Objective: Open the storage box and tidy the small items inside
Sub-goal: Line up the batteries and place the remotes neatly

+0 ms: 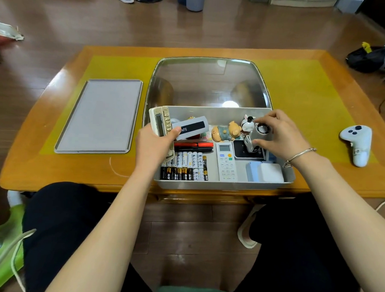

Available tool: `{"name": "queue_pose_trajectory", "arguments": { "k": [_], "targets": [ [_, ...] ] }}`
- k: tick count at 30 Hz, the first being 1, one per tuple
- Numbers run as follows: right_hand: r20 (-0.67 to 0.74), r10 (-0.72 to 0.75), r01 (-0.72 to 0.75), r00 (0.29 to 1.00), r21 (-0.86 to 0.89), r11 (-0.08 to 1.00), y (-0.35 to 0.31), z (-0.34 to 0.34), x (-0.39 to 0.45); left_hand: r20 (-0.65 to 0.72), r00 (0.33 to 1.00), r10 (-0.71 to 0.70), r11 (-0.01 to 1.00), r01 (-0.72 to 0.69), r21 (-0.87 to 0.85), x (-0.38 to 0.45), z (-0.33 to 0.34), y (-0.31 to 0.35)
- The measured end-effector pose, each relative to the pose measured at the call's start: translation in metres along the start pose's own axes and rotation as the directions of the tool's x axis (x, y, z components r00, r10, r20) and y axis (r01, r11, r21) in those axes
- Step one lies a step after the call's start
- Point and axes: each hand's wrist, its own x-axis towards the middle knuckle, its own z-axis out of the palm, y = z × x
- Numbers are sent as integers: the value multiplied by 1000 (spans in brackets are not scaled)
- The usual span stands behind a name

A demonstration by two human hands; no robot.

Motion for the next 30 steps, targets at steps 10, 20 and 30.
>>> {"name": "queue_pose_trajectory", "arguments": {
  "k": [10,20,30],
  "targets": [
    [-15,-14,18,1000,275,961,-52,8,-7,188,981,55,998,-48,-41,-5,4,8],
    [-13,179,-110,984,744,660,-71,25,-4,299,954,9,1000,-14,14,-7,14,-3],
    [70,71,-100,995,678,729,-68,21,7,468,873,-135,982,181,-54,-3,19,8]
  ]
}}
